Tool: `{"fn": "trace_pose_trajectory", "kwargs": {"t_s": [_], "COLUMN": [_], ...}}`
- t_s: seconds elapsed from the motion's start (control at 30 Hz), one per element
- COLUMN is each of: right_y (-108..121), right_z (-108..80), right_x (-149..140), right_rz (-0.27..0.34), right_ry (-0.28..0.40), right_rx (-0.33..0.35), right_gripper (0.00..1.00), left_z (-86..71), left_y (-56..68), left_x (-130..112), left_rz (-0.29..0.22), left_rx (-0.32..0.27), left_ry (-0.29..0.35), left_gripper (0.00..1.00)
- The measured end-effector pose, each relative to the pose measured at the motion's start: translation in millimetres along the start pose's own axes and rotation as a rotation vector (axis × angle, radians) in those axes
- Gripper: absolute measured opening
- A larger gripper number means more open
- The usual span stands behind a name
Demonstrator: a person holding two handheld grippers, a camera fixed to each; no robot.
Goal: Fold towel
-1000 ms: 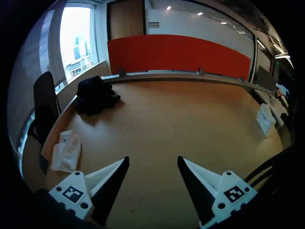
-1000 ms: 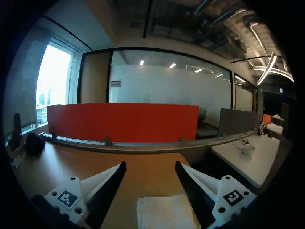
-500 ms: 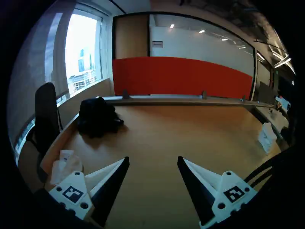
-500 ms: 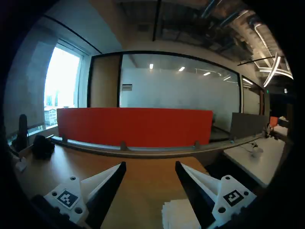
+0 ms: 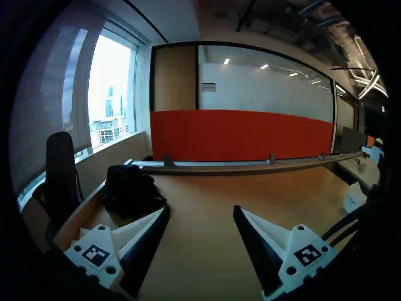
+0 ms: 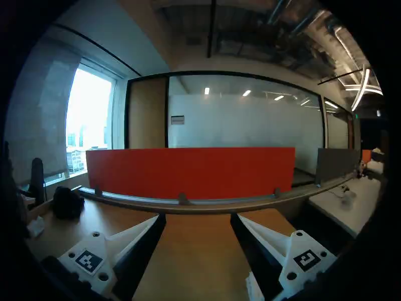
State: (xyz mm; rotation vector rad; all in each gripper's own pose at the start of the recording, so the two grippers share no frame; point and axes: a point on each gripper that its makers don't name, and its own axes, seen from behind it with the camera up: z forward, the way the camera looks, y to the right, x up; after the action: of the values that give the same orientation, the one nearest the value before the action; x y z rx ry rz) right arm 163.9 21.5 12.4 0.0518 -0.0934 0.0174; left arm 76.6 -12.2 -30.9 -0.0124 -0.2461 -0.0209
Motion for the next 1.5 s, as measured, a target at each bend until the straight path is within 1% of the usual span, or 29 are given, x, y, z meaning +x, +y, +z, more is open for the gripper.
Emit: {"fn": "trace_pose_trajectory", "kwargs": {"t_s": [0.1,0.3,0.4,0.6,0.8,0.97,1.17,1.37,1.5], "right_y": [-11.2,-28.3,-30.3,-34.4,-37.9,-43.0,-52.7,-62.4,-67.9], "right_z": [1.0,1.8,2.3,1.2,0.4,-1.3,-5.4,-9.2,-9.8], "right_x": [0.8,-1.5,-2.4,-1.9,-0.6,-2.9,-9.4,-27.0,-39.0], "right_rz": [0.013,0.022,0.023,0.033,0.028,0.02,0.007,0.01,0.0], "right_ry": [0.002,0.002,0.001,0.003,0.002,-0.001,0.004,0.004,0.001], "right_rx": [0.007,0.017,0.017,0.017,0.018,0.02,0.024,0.03,0.032], "right_gripper": [1.0,1.0,1.0,1.0,1.0,1.0,1.0,1.0,1.0], "left_z": [5.6,13.2,15.2,13.7,12.4,12.4,15.4,18.2,21.7], "left_y": [-1.7,-4.5,-5.5,-7.5,-5.2,-3.1,-3.9,-5.0,-4.8], "left_x": [12.2,34.1,38.7,41.6,42.1,35.0,19.3,-1.5,-18.7], "left_rz": [-0.007,0.0,0.001,0.006,0.007,0.003,0.001,0.003,0.006], "left_rx": [-0.004,-0.008,-0.006,-0.005,-0.011,-0.018,-0.025,-0.03,-0.04], "left_ry": [0.034,0.095,0.108,0.127,0.141,0.152,0.17,0.192,0.21], "left_gripper": [0.94,0.94,0.94,0.93,0.94,0.94,0.94,0.94,0.94]}}
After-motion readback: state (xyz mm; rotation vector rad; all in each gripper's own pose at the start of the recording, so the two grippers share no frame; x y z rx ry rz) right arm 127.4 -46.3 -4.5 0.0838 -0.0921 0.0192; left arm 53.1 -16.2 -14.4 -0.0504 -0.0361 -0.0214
